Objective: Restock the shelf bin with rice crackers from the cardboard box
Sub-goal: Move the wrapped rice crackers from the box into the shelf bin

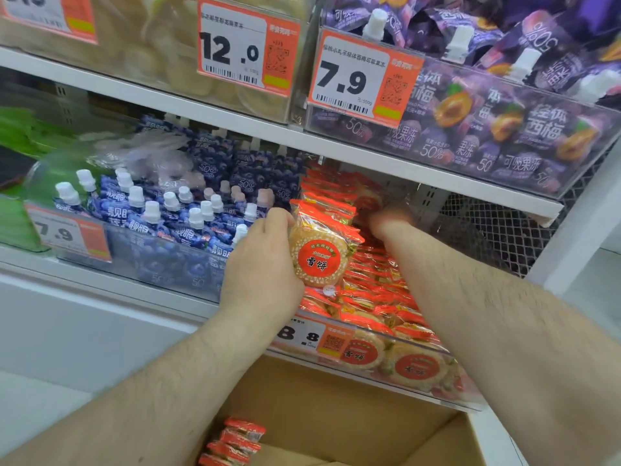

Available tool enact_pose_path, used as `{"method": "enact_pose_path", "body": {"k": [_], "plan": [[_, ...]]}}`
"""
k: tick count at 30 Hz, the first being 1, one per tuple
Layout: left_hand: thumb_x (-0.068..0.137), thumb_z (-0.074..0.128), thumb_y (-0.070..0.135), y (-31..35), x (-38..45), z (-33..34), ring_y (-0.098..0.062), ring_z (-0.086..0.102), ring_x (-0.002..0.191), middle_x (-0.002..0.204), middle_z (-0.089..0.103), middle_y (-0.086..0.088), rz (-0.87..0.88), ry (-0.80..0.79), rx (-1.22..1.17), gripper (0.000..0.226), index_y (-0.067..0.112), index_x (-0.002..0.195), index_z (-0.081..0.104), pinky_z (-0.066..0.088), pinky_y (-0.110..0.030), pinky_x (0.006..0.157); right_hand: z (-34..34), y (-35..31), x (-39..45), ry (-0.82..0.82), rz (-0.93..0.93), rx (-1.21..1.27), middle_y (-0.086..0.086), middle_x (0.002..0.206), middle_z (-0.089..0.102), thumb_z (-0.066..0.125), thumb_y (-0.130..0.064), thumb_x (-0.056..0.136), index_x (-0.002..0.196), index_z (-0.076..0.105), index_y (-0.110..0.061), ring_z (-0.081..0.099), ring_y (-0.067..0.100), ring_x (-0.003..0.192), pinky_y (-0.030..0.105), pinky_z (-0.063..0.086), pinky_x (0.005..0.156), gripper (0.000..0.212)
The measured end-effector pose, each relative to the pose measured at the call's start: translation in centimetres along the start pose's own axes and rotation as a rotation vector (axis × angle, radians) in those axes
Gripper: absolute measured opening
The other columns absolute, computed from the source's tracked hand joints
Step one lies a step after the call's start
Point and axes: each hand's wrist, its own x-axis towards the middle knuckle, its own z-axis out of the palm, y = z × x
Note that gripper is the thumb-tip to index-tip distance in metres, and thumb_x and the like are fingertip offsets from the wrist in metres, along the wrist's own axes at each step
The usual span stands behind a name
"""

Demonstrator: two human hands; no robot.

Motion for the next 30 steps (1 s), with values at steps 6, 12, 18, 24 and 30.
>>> {"method": "enact_pose_path", "body": {"k": [6,12,18,24,30], "plan": [[0.080,0.060,0.003,0.2,0.1,-0.8,-0.013,0.047,0.089,0.102,0.045,0.013,-0.019,-0.034,-0.052,0.047,0.032,0.103,0.032,0.036,-0.031,0.069,-0.4,1.1,-0.5,-0.104,-0.069,0.085,0.010,0.098,0.066,0.059,-0.019,0.093,0.097,0.060,-0.012,0.064,0.025,0.086,0.039,0.059,0.080,0.008],[0.074,0.064,0.006,0.0,-0.7,-1.0,-0.011,0.043,0.086,0.101,0.037,0.009,0.228,0.113,-0.008,0.037,0.018,0.107,0.049,0.035,-0.025,0.068,-2.6,2.0,-3.3,-0.063,-0.013,0.156,0.010,0.103,0.064,0.056,-0.016,0.091,0.107,0.061,-0.007,0.061,0.025,0.088,0.036,0.057,0.077,0.019],[0.072,0.051,0.027,-1.7,-4.2,-1.8,-0.001,0.044,0.060,0.061,0.041,0.018,0.575,-0.237,-0.079,0.013,0.032,0.077,0.041,0.033,-0.016,0.053,-5.3,1.5,-13.0,0.353,-0.260,0.404,-0.010,0.073,0.061,0.059,-0.022,0.086,0.087,0.063,-0.021,0.059,0.015,0.077,0.032,0.050,0.077,0.004],[0.080,0.057,0.021,-6.1,-6.3,-0.7,-0.013,0.055,0.079,0.074,0.053,0.014,0.306,-0.950,0.360,0.017,0.033,0.085,0.047,0.042,-0.023,0.070,0.7,4.3,-25.9,0.473,-0.855,0.597,0.003,0.057,0.054,0.057,-0.009,0.072,0.065,0.062,-0.008,0.047,0.017,0.058,0.024,0.039,0.061,0.008],[0.085,0.059,0.025,-9.2,-7.5,-0.3,-0.012,0.060,0.090,0.101,0.062,0.012,0.063,-1.186,0.418,0.020,0.032,0.103,0.056,0.052,-0.027,0.078,14.9,11.1,-28.8,-0.319,-0.229,0.319,-0.008,0.064,0.060,0.059,-0.014,0.079,0.069,0.059,-0.025,0.056,0.012,0.066,0.025,0.042,0.063,0.015]]}}
